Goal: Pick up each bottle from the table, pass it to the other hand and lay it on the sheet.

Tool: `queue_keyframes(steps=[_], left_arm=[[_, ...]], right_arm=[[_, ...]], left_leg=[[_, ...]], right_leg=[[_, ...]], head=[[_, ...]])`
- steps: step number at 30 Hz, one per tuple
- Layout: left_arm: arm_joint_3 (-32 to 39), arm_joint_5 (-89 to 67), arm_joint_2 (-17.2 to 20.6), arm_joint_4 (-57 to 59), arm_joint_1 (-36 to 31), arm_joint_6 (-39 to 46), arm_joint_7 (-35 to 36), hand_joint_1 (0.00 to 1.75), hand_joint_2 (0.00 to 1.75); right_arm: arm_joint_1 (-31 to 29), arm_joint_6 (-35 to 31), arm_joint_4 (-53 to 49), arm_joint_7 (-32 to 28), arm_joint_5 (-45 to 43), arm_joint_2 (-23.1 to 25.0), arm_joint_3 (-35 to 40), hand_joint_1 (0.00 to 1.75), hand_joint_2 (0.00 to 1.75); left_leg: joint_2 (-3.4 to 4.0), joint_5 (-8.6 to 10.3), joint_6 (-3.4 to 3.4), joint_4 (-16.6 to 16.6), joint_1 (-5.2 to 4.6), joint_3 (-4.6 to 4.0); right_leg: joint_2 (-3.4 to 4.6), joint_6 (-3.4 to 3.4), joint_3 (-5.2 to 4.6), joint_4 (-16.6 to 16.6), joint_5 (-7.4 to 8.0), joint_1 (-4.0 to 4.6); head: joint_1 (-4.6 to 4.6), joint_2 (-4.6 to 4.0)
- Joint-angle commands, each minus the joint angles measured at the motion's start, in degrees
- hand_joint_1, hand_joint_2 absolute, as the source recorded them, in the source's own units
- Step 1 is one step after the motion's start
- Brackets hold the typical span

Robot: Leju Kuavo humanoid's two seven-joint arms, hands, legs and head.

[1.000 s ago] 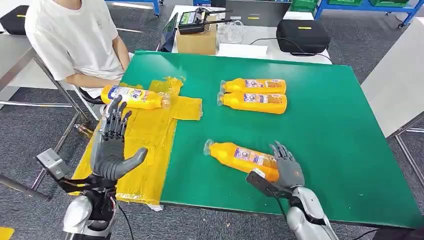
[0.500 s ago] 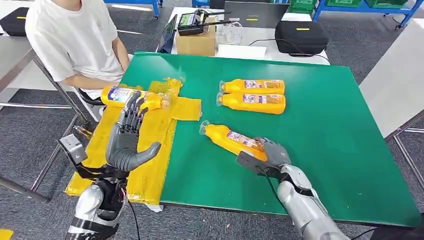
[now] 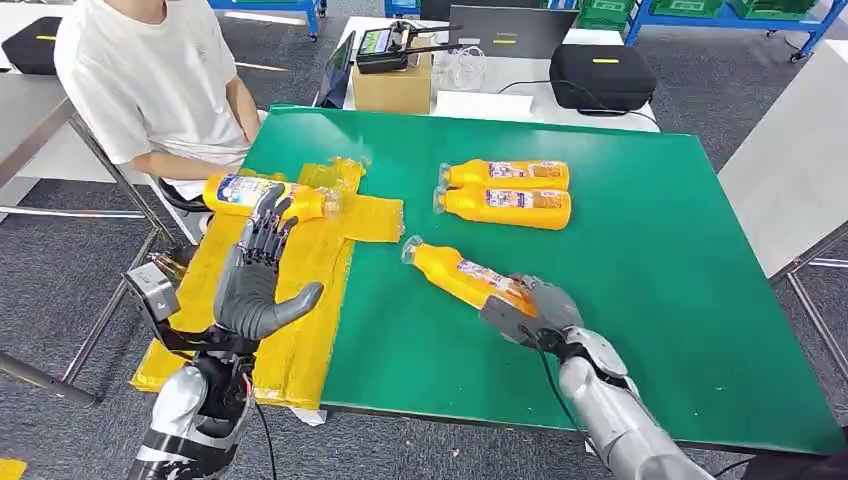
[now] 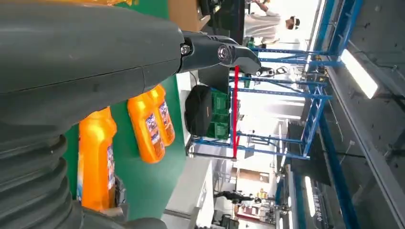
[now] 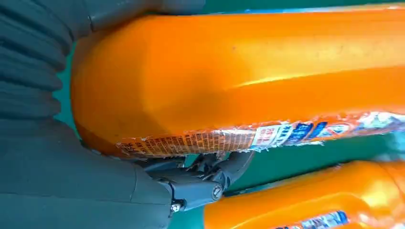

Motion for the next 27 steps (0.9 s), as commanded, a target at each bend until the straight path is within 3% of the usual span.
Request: queue_keyframes(steps=[1, 3, 8, 13, 21, 27], left_arm=[[-1.9, 1.2, 0.7, 3.5, -0.4, 4.6, -0.1, 0.0, 1.75], [-2.8, 1.2, 0.8, 3.7, 0.3, 5.0, -0.4, 0.0, 1.75], [-6.1, -1.9, -1.2, 6.6, 3.6, 10.2, -2.1, 0.0, 1.75], [-8.1, -3.9, -3.0, 11.6, 5.5, 13.4, -3.9, 0.0, 1.75], [-11.4, -2.0, -1.0, 10.7, 7.6, 6.6, -5.0, 0.0, 1.75], [-12.6, 0.8, -1.5, 9.6, 6.9, 2.2, -3.7, 0.0, 1.75]], right_arm=[[12.7, -2.7, -11.6, -15.6, -14.5, 3.8, -8.1, 1.75, 1.75], [14.0, -2.4, -15.4, -13.7, -14.7, 3.8, -7.3, 1.75, 1.75], [18.0, -7.0, -28.3, -17.2, -20.0, 5.6, -8.0, 1.75, 1.75], [20.2, -9.4, -34.6, -18.1, -21.4, 5.9, -6.6, 1.75, 1.75], [20.7, -11.7, -36.0, -19.8, -22.1, 6.5, -4.8, 1.75, 1.75], [18.7, -7.7, -33.9, -20.2, -21.7, 6.8, 0.9, 1.75, 1.75]], left_leg=[[-0.3, 0.18, 0.13, -0.2, 0.07, -0.29], [-0.15, 0.03, 0.07, -0.1, 0.05, -0.19], [-0.18, 0.02, 0.11, -0.1, 0.0, -0.65], [-0.31, 0.03, 0.21, -0.2, -0.05, -0.9], [-0.21, 0.01, 0.12, -0.1, -0.05, -1.16], [-0.19, 0.04, 0.21, -0.2, 0.0, -1.14]], right_leg=[[-0.28, -0.34, -0.15, -0.2, 0.12, 0.14], [-0.11, -0.21, -0.08, -0.1, -0.01, 0.09], [-0.07, -0.14, -0.46, 0.0, -0.01, 0.02], [-0.23, -0.28, -0.63, -0.1, -0.02, 0.01], [-0.16, -0.22, -0.98, -0.1, -0.03, 0.0], [-0.12, -0.37, -0.93, -0.2, 0.04, 0.08]], head=[[-0.02, 0.0], [-0.02, 0.0], [0.0, 0.0], [-0.02, 0.0], [-0.04, 0.0], [-0.04, 0.0]])
